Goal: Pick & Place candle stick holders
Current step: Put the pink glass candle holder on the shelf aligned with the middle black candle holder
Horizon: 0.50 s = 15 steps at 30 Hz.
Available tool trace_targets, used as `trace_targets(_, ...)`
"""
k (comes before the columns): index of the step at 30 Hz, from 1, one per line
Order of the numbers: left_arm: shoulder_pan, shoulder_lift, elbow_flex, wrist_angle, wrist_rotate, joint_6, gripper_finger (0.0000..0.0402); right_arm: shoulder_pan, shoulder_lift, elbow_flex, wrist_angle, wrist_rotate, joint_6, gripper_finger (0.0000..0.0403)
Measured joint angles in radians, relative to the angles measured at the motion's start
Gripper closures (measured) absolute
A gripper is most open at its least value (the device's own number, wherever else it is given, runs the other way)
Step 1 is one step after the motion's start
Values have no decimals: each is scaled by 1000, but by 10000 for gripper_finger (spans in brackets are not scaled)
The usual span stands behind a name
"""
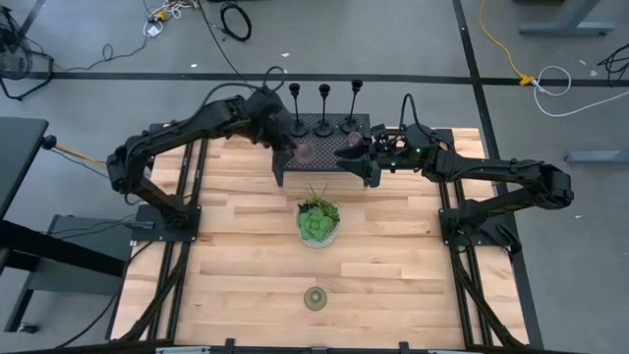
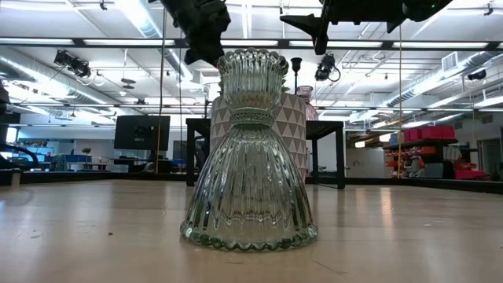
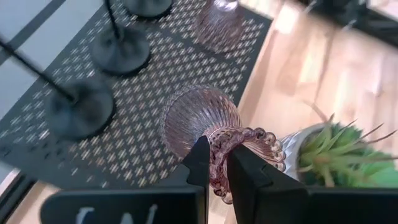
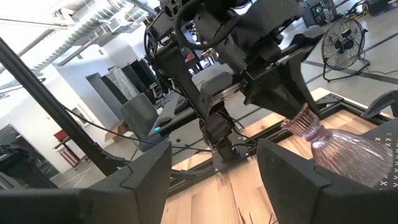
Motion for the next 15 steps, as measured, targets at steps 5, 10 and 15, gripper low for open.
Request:
trace_targets(5, 15, 44, 0, 69, 38, 39, 369, 0, 0, 0, 0, 0, 0, 167)
trace_targets(10, 25, 113, 0, 150, 42, 52, 369, 0, 0, 0, 0, 0, 0, 167)
trace_targets(15, 47, 157, 0, 182, 61, 75, 369, 0, 0, 0, 0, 0, 0, 167)
